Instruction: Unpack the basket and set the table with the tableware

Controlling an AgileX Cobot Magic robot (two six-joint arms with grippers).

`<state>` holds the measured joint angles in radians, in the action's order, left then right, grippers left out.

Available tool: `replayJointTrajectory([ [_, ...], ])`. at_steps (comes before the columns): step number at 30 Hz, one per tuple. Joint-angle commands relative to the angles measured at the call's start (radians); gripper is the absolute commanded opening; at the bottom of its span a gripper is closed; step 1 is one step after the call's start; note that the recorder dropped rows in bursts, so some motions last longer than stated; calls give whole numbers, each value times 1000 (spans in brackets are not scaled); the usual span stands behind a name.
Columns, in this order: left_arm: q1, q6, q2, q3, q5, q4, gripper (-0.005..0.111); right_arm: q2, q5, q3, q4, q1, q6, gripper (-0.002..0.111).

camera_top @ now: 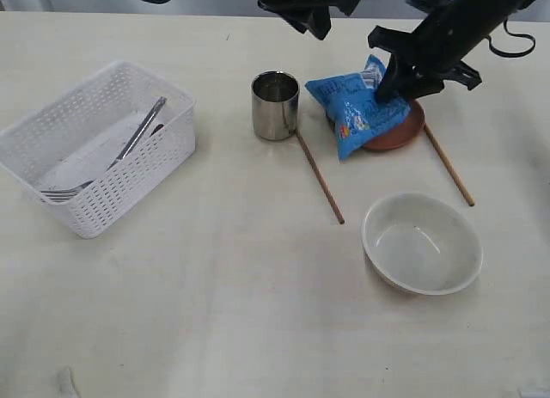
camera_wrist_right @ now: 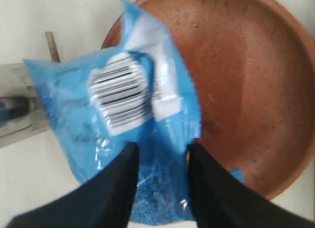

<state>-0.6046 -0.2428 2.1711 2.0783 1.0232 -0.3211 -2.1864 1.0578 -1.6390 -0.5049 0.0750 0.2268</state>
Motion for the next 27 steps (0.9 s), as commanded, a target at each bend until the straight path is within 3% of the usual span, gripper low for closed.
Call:
replayJointTrajectory([
  [1, 1, 3, -4, 5, 3, 0, 28, 18, -24, 0, 69, -3, -61, 47],
  [8, 1, 3, -4, 5, 13, 0, 28, 24, -25, 0, 219, -3, -148, 42],
  [15, 1, 3, -4, 5, 16, 0, 28, 71, -40, 0, 211, -3, -150, 42],
  [17, 1, 19, 8, 5, 14, -16, 23, 110, -63, 0, 211, -3, -145, 42],
  [18, 1, 11, 23, 5, -7, -58, 14, 137, -76, 0, 211, -3, -141, 42],
  [19, 1, -6, 30, 5, -29, -81, 7, 152, -78, 0, 211, -3, -133, 39],
  [20, 1, -26, 46, 5, -85, -90, 0, 171, -80, 0, 211, -3, -126, 30],
  [21, -1, -26, 56, 5, -114, -90, 0, 176, -77, 0, 213, -3, -119, 23],
  [22, -3, -26, 80, 5, -146, -92, 0, 181, -69, 0, 219, -3, -92, 6],
  [23, -6, -26, 94, 5, -156, -88, 0, 181, -66, 0, 219, -3, -83, 0],
  [27, -32, -53, 175, 5, -168, 2, 0, 181, -85, 0, 217, -3, -83, 0],
])
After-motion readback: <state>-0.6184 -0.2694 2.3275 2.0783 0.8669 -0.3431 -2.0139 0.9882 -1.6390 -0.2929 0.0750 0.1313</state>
